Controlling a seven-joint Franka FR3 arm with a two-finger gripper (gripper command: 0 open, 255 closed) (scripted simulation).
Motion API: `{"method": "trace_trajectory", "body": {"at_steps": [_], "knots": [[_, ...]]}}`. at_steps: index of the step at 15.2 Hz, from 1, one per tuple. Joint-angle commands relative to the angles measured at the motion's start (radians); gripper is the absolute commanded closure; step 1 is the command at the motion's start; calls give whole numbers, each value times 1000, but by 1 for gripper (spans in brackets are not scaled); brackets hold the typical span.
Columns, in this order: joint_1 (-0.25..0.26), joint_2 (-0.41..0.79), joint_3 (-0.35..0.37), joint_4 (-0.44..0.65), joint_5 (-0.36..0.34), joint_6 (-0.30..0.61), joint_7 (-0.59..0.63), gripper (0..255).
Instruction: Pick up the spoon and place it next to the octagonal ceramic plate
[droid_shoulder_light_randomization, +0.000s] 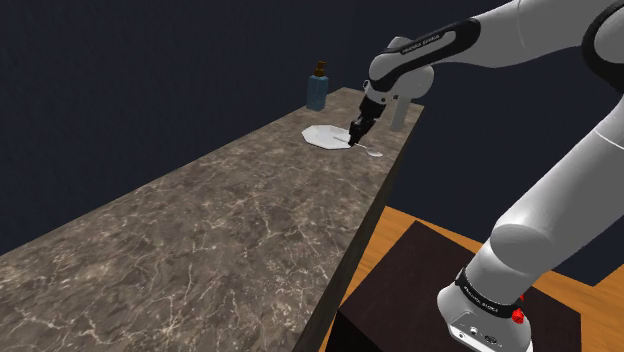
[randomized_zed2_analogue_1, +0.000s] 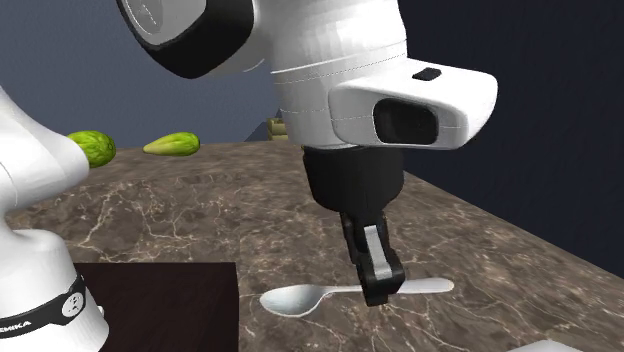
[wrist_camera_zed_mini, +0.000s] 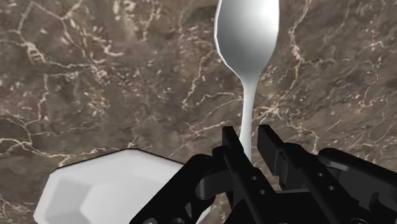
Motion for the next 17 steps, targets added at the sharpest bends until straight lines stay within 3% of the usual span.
{"method": "trace_trajectory", "body": {"at_steps": [1,9,17], "knots": [[-18,37,-28,46,8,-18,-50,255],[-101,215,-117,270,60,-110,-235,255],[-212,439,-165,577,127,-241,-382,255]]}}
